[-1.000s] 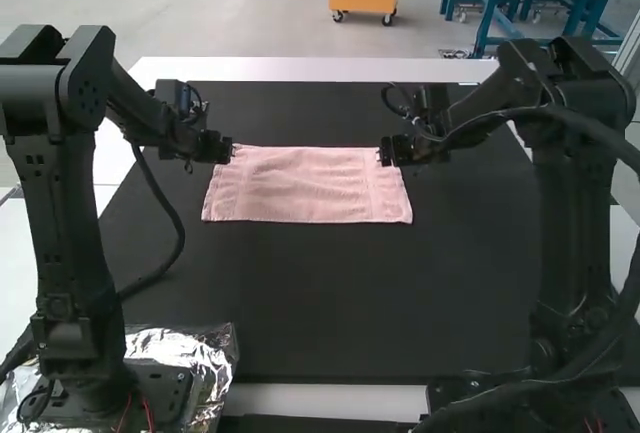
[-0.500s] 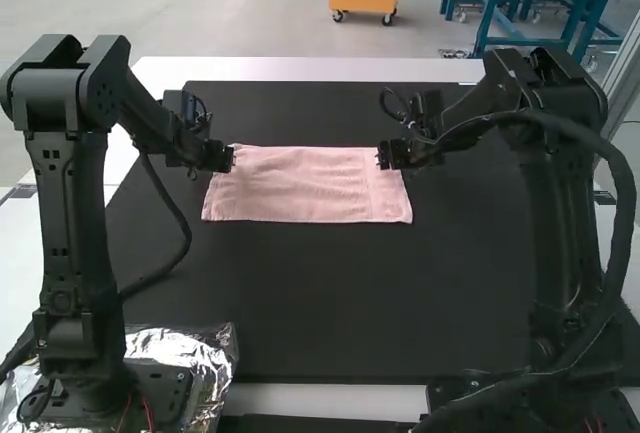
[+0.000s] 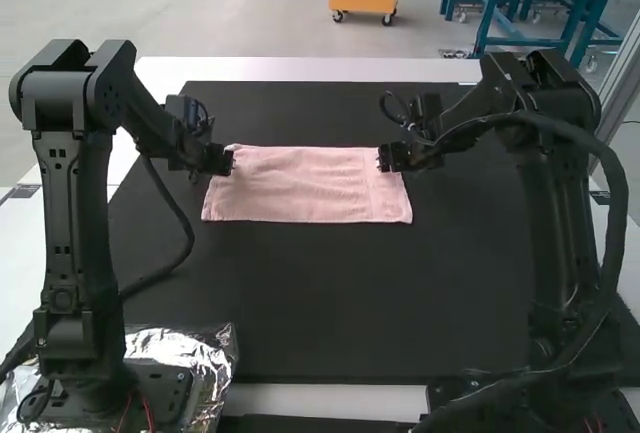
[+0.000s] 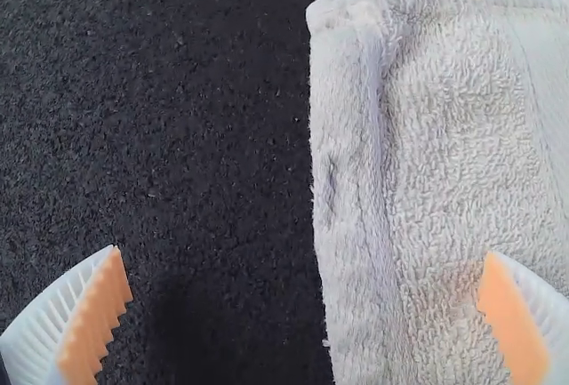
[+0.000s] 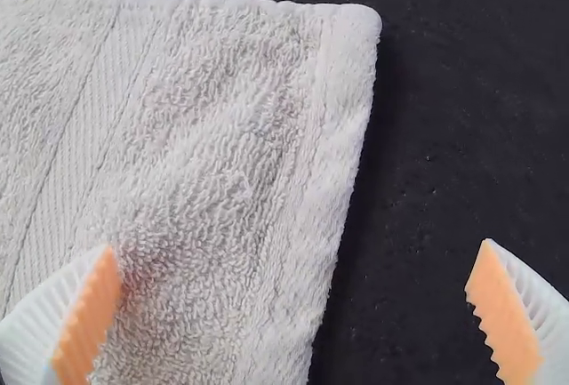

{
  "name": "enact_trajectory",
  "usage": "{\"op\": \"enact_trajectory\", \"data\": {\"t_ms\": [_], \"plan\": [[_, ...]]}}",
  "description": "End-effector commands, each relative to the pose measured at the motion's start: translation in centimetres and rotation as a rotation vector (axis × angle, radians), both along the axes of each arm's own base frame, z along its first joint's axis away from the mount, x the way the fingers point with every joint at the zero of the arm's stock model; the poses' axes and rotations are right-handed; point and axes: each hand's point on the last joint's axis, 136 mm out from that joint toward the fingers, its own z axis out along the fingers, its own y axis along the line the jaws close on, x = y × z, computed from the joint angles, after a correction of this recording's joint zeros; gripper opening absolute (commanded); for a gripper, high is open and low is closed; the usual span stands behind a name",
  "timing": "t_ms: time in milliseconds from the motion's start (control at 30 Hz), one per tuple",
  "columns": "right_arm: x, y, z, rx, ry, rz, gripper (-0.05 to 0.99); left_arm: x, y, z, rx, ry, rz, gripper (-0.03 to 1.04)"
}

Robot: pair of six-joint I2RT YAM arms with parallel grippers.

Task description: Fold the towel.

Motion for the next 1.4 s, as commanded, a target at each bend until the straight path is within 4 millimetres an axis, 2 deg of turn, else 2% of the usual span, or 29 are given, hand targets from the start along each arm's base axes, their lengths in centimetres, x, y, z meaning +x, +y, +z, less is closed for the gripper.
{"op": "enact_trajectory", "data": {"t_ms": [0,100,133,167,200,233,267,300,333,433,500,733,800,900,1033,1200,1367], "plan": [[0.4,-1.8,-1.4,-0.018,0.027,-0.037,0.91,0.6,0.5,-0.2,0.020,-0.003,0.005,0.91],[-0.1,-2.1,-2.2,-0.030,0.051,-0.038,0.91,0.5,0.3,-0.7,0.019,0.008,0.002,0.83],[-0.1,-2.3,-2.2,-0.027,0.053,-0.042,0.88,0.4,0.2,-0.9,0.020,0.017,-0.001,0.80],[-0.3,-2.3,-2.4,-0.023,0.059,-0.041,0.80,0.3,0.2,-1.1,0.022,0.023,-0.003,0.80],[-0.5,-2.1,-2.5,-0.012,0.067,-0.032,0.62,0.2,0.1,-1.2,0.022,0.028,-0.005,0.80],[-0.6,-2.2,-2.5,-0.007,0.068,-0.030,0.39,0.1,0.2,-1.3,0.020,0.030,-0.003,0.80],[-0.9,-1.9,-2.6,0.009,0.075,-0.014,0.13,0.1,0.2,-1.4,0.014,0.031,-0.004,0.63],[-1.0,-1.7,-2.6,0.021,0.077,-0.004,-0.03,0.2,0.3,-1.5,0.013,0.029,-0.001,0.33],[-1.0,-1.7,-2.6,0.025,0.080,-0.004,-0.02,0.1,0.4,-1.9,0.012,0.034,0.001,0.02],[-1.0,-2.0,-2.7,0.011,0.078,-0.014,-0.02,-0.5,-0.1,-2.6,-0.020,0.069,-0.023,0.02],[-0.8,-2.0,-1.8,0.015,0.063,-0.014,-0.02,-0.7,-0.1,-2.7,-0.030,0.081,-0.025,0.02],[0.3,-1.1,2.6,0.066,-0.008,-0.014,-0.02,0.2,-0.6,0.4,-0.071,0.041,-0.054,0.02],[0.2,-1.0,3.6,0.077,-0.017,-0.009,-0.02,-0.2,-0.8,0.7,-0.098,0.058,-0.065,0.02],[-0.4,-1.0,4.5,0.095,-0.008,0.006,-0.02,-0.6,-1.2,1.5,-0.140,0.070,-0.095,0.02],[-1.7,-0.9,5.9,0.118,-0.008,0.028,-0.02,-1.2,-0.3,2.7,-0.159,0.060,-0.089,0.02],[-3.3,-0.9,7.2,0.131,-0.013,0.039,-0.02,-1.8,-0.1,5.2,-0.161,0.022,-0.090,0.02],[-5.2,-1.0,7.6,0.143,0.000,0.052,-0.02,-3.8,-0.2,5.5,-0.157,0.021,-0.092,0.02]]}}
